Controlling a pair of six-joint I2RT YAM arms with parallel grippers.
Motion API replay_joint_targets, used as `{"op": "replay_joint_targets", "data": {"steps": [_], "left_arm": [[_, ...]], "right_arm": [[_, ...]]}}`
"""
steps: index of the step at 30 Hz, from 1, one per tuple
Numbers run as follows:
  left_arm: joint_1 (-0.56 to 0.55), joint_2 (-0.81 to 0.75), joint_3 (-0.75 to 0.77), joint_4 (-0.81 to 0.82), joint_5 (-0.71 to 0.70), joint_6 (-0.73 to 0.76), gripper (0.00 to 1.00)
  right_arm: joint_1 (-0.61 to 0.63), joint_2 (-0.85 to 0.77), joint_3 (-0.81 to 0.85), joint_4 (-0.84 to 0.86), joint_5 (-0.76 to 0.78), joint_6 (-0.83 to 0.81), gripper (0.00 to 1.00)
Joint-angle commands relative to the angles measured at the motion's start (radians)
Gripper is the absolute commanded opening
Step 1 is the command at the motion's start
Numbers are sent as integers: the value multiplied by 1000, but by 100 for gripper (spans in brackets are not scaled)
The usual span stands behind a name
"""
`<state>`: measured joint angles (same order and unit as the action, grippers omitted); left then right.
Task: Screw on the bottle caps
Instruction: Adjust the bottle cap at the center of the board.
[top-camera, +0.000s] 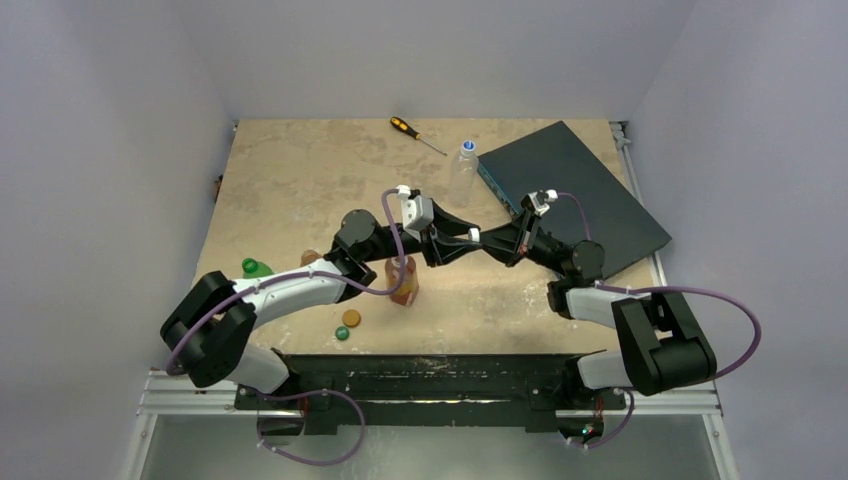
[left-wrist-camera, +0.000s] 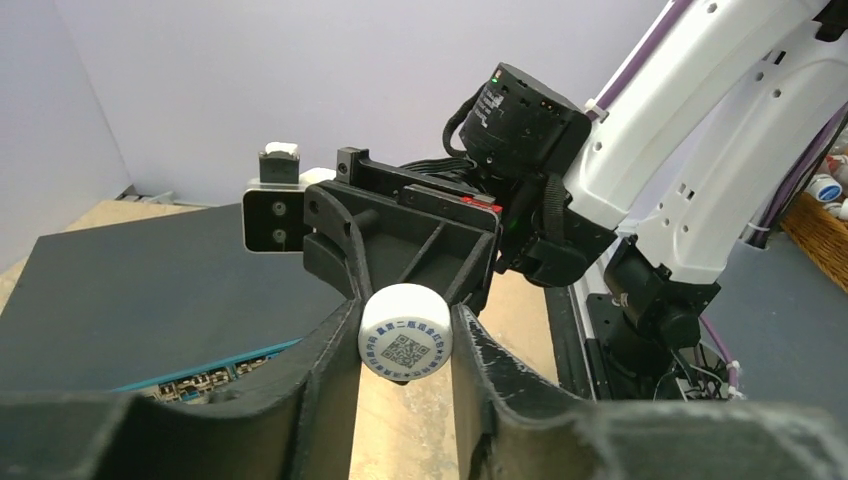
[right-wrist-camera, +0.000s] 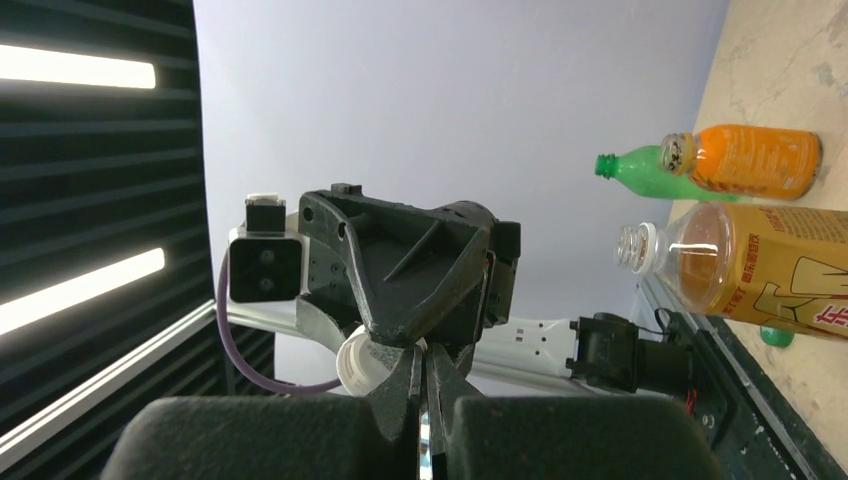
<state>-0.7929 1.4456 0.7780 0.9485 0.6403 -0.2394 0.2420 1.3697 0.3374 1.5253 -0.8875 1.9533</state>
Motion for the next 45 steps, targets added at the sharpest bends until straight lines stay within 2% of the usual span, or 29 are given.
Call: {"op": "replay_joint_targets", "data": {"steps": [1,3,4,6,8,9,10,11,12,13,14,16,18,24,30,35,39,45], "left_arm": [[-7,-6,26,16,18,19,29],[-7,-2,33,3,14,16,26],[-7,-1,38,-9,9,18,25],[-7,-5,52,-69,-13,34,24],[-8,-12,78,-182,-64,74,23],[-8,-14,94,-251,-98,97,23],[-7,-16,112,-313,-138,118,24],[-7,-15,128,-386,-185,141,23],[-7,-13,150,-455,-223,159,24],[-7,-5,177,-517,-263,170,24],[-7,6,201,-578,-296,181,24],[-10,40,243,-666,-349,183,24],[-27,98,288,-741,-406,182,23],[-103,324,415,-944,-580,163,25],[-182,534,541,-1068,-670,143,32],[-204,627,609,-1133,-717,139,39],[-209,649,628,-1156,-742,138,50],[-210,617,652,-1155,-759,136,85]], "right_arm": [[-4,-8,-4,238,10,-12,0],[-3,-17,-7,211,10,-29,0],[-3,-26,-10,193,9,-40,3],[-3,-57,-21,125,2,-87,20],[-5,-146,-30,-80,9,-203,43],[-5,-215,-20,-262,19,-303,50],[-6,-293,13,-558,52,-463,56],[-6,-383,79,-924,128,-650,62],[-6,-454,182,-1294,285,-861,68],[-6,-496,268,-1584,443,-981,76],[-6,-530,317,-1727,547,-1021,80],[-7,-567,384,-1893,715,-1086,86],[-8,-572,425,-1991,824,-1117,91],[-8,-562,550,-2086,945,-1186,94],[-7,-545,607,-2131,999,-1219,94],[-8,-542,599,-2127,1000,-1231,94],[-8,-543,592,-2123,998,-1241,95],[-7,-535,605,-2123,1000,-1259,96]]}}
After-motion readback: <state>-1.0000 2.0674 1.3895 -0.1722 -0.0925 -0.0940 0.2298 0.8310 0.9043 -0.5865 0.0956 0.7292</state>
